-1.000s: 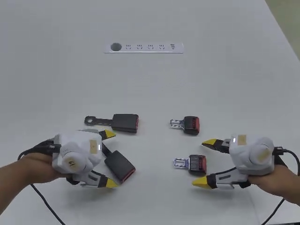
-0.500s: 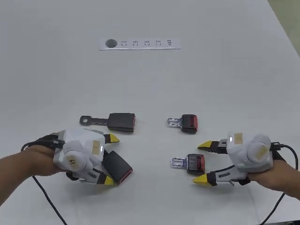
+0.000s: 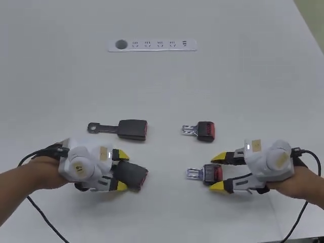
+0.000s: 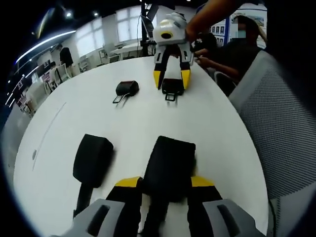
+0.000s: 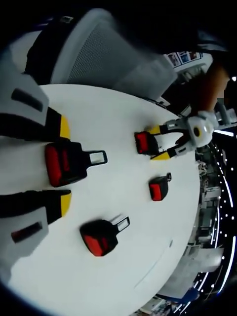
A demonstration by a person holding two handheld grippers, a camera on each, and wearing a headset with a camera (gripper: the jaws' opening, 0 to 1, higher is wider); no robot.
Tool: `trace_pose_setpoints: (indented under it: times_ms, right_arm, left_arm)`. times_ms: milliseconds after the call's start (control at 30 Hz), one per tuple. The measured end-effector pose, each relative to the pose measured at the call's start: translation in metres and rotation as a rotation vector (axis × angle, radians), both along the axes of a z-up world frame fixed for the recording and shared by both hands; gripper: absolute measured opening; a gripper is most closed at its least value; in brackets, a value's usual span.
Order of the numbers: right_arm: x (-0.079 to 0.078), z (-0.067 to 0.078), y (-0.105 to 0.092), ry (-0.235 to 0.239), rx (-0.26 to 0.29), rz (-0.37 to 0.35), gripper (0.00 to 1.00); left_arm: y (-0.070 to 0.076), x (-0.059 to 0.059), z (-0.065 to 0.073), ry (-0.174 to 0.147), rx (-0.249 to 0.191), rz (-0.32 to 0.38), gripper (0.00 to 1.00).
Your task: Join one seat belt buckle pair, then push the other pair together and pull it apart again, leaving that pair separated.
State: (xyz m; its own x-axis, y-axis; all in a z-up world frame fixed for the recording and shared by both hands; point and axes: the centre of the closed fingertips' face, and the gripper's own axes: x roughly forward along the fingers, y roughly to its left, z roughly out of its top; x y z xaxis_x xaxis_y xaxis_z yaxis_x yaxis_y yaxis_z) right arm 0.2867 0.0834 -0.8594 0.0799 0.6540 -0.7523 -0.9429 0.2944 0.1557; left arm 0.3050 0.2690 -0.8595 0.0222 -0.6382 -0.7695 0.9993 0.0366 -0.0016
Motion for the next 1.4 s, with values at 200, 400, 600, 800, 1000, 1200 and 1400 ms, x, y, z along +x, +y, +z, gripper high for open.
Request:
trace_pose_setpoints:
  times_ms: [200, 400, 600, 800, 1000, 1200, 1400]
  right_arm:
    - [0.000, 0.000, 0.000, -0.014, 0.005, 0.030, 0.36]
    - [0.000, 0.000, -0.001, -0.028, 0.010, 0.065, 0.35]
    - [0.000, 0.000, -0.001, -0.027, 0.016, 0.073, 0.35]
    - [0.000, 0.000, -0.001, -0.025, 0.032, 0.065, 0.35]
    - [0.003, 0.000, 0.006, -0.028, 0.047, 0.062, 0.35]
    - [0.007, 0.000, 0.018, -0.036, 0.064, 0.062, 0.35]
    - [0.009, 0.001, 0.031, -0.035, 0.093, 0.057, 0.35]
  left_arm:
    - [0.000, 0.000, 0.002, -0.018, -0.022, 0.032, 0.34]
    - [-0.001, 0.001, 0.002, -0.015, -0.007, 0.017, 0.34]
    - [0.001, 0.001, 0.001, -0.013, -0.005, 0.018, 0.34]
    - [0.001, 0.002, 0.001, -0.012, 0.003, 0.018, 0.34]
    - [0.002, 0.003, 0.001, -0.010, 0.006, 0.019, 0.34]
    - [0.002, 0.002, 0.000, -0.009, 0.011, 0.020, 0.34]
    - [0.002, 0.003, 0.000, -0.007, 0.010, 0.024, 0.34]
